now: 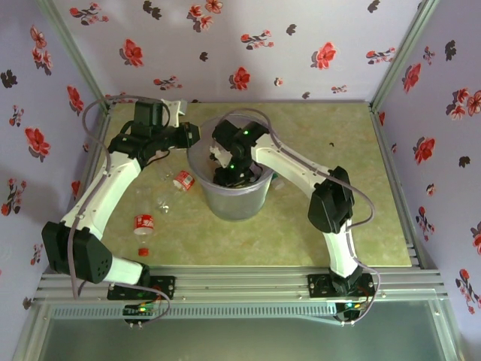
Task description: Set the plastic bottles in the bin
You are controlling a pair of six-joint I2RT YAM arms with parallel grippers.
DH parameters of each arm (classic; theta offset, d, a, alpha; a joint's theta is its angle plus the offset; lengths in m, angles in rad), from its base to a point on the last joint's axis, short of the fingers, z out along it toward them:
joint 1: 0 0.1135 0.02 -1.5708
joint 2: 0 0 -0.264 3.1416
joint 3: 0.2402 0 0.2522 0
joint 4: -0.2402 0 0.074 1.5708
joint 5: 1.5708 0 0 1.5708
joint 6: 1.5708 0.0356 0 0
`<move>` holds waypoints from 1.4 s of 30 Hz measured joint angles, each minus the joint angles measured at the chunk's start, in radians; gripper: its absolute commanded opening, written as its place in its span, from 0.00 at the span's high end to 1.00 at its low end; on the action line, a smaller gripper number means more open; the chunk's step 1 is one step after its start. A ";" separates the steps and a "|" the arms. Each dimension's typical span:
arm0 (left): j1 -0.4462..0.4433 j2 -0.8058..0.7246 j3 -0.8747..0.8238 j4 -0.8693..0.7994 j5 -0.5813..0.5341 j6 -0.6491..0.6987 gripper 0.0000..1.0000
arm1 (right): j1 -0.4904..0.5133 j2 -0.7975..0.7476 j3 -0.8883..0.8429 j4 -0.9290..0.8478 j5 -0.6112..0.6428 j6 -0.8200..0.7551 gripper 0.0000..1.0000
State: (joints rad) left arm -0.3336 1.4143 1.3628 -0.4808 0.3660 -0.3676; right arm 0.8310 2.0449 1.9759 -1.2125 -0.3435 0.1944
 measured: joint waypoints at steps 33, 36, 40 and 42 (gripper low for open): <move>0.053 -0.018 0.003 -0.055 0.002 0.016 1.00 | -0.549 -0.456 -0.283 0.170 0.369 0.051 0.26; 0.068 -0.024 0.006 -0.073 0.001 0.021 1.00 | -0.544 -0.350 -0.319 0.237 0.340 0.051 0.20; 0.086 -0.033 0.007 -0.089 0.002 0.031 1.00 | -0.516 -0.208 -0.328 0.305 0.324 0.039 0.12; 0.095 -0.037 0.007 -0.096 0.001 0.032 1.00 | -0.486 -0.155 -0.328 0.336 0.317 0.034 0.10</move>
State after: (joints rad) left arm -0.2382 1.3769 1.3697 -0.5770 0.3672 -0.3355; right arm 0.3450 1.8900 1.6482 -0.8764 -0.0261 0.2279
